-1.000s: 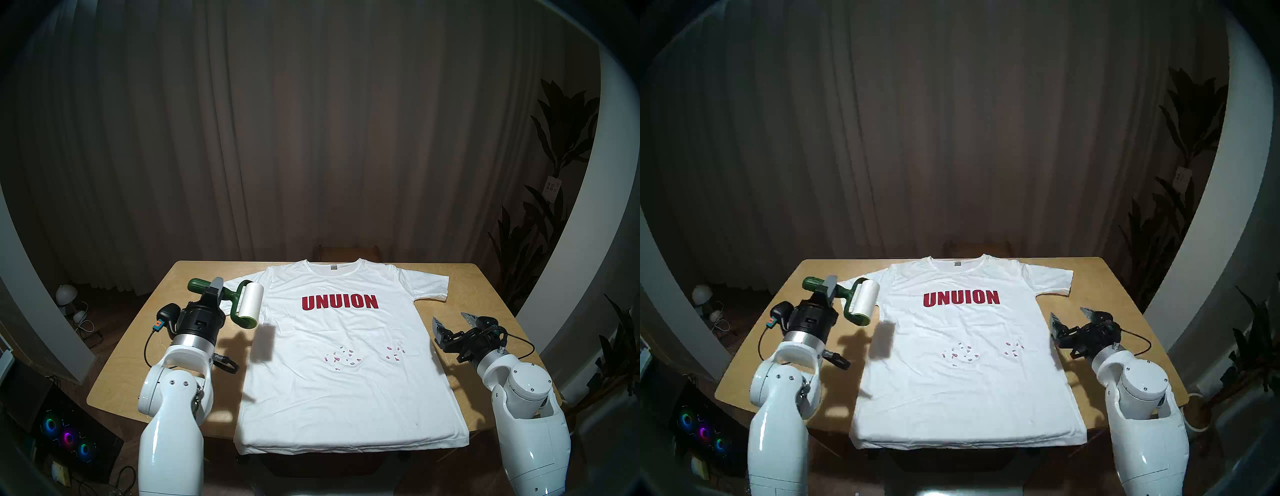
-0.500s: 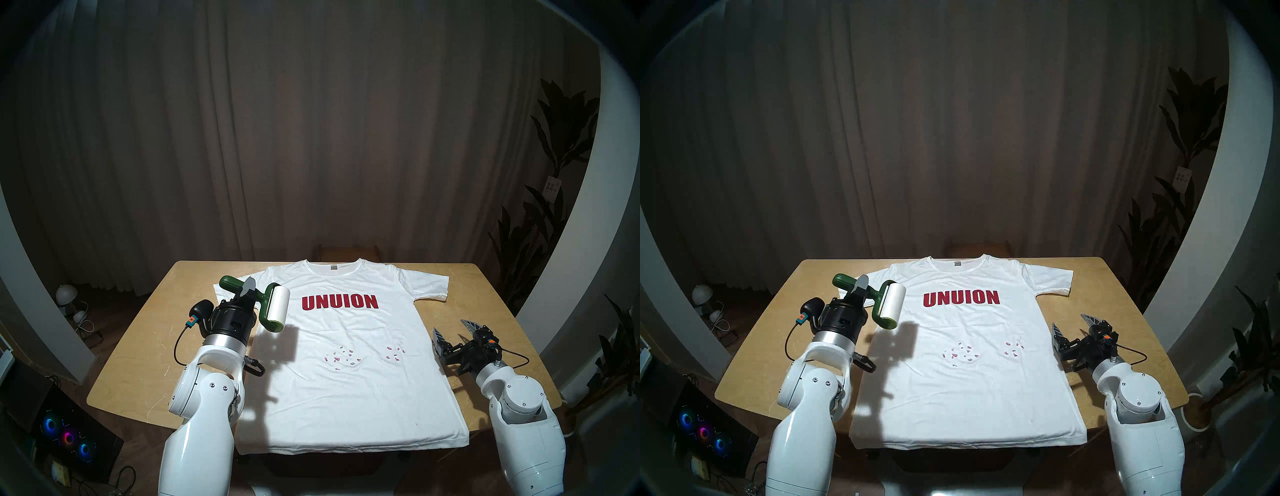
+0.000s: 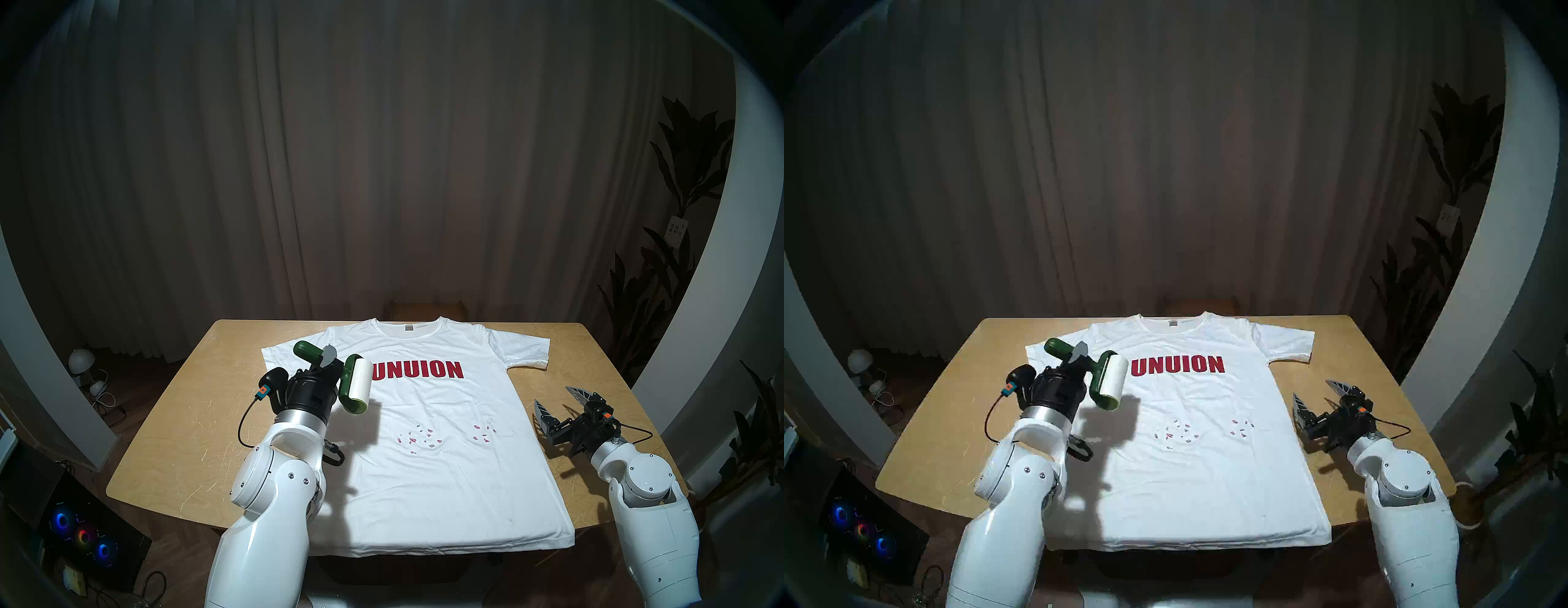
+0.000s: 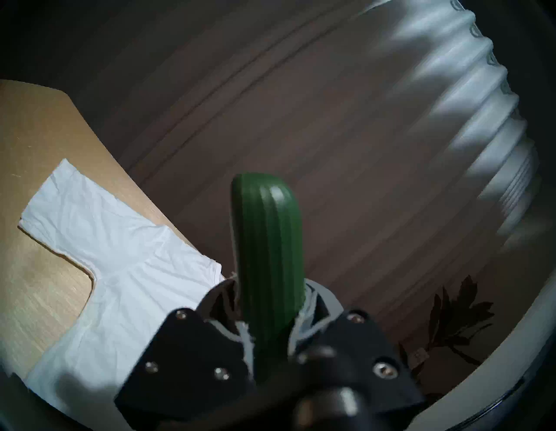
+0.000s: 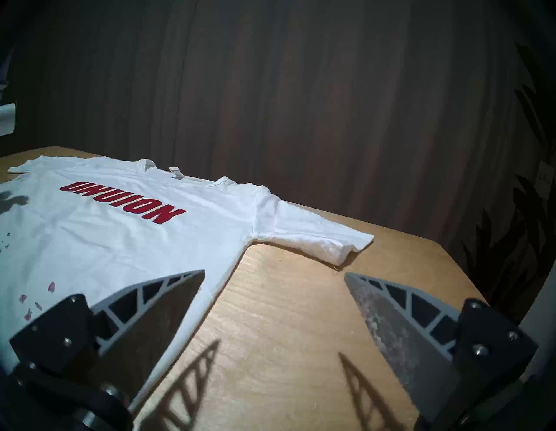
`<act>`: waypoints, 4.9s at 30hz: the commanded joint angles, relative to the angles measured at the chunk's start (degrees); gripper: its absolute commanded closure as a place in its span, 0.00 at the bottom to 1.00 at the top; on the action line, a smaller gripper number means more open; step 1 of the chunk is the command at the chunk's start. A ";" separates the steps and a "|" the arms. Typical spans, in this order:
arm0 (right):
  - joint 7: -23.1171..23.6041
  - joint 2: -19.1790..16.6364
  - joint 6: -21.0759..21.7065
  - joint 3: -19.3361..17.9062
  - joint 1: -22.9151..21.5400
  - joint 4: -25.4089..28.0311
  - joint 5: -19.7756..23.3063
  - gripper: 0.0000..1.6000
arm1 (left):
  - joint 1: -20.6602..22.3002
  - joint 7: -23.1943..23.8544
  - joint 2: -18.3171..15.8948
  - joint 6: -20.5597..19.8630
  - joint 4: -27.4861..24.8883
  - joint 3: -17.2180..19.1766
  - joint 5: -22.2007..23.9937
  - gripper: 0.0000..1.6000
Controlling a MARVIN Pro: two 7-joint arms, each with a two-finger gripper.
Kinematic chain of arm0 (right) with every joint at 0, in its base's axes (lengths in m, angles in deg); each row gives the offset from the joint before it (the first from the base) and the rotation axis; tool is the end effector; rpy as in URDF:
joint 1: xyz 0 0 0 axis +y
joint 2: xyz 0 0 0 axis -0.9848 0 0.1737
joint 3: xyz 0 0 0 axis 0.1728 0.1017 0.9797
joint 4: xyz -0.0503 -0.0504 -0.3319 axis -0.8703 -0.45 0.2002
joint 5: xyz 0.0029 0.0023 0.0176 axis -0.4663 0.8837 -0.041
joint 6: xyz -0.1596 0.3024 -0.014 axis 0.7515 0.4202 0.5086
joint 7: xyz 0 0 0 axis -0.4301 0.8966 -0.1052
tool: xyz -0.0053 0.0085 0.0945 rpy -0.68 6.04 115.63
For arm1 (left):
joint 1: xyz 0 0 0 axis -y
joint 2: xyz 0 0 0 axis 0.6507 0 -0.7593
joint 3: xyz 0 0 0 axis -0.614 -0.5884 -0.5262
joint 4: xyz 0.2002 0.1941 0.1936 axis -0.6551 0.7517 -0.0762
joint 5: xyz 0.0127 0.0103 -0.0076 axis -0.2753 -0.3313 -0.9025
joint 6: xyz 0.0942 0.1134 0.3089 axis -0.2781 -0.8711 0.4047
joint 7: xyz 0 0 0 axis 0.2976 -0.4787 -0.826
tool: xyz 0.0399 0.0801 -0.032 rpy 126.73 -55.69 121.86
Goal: Use the fur roller to clean a top
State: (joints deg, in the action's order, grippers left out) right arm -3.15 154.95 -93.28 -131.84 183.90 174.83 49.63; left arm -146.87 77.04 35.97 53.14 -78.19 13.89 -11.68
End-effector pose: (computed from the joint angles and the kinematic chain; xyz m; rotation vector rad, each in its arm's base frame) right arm 0.3490 -0.1906 -0.4169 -2.3476 -0.4956 -1.9956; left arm 0.3563 -0.0566 -0.3171 1.6996 0.6809 1.6324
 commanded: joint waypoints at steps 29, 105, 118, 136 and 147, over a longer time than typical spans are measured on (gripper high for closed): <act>-2.00 0.07 -4.13 2.58 -3.18 -3.19 -4.60 0.00 | 16.52 -25.23 -5.42 19.67 6.87 -26.05 -1.49 1.00; -6.65 -0.77 -2.62 5.57 -3.15 -4.14 -12.63 0.00 | 28.95 -33.16 -12.25 41.74 17.92 -53.10 6.69 1.00; -7.45 -0.66 -1.38 6.33 -3.43 -3.15 -13.32 0.00 | 28.00 -33.83 -14.04 41.69 16.65 -52.64 7.74 1.00; -8.56 -0.72 -0.43 3.92 1.75 1.46 -13.56 0.00 | 30.92 -33.70 -12.46 42.88 19.61 -56.36 8.58 1.00; -8.47 -0.81 -0.76 2.97 2.25 1.23 -13.41 0.00 | 35.05 -33.54 -8.35 43.38 22.05 -59.13 9.42 1.00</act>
State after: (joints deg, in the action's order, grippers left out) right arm -11.82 154.43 -93.59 -128.35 185.34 175.80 35.96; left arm -116.42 42.74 23.36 95.86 -56.12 -44.19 -2.17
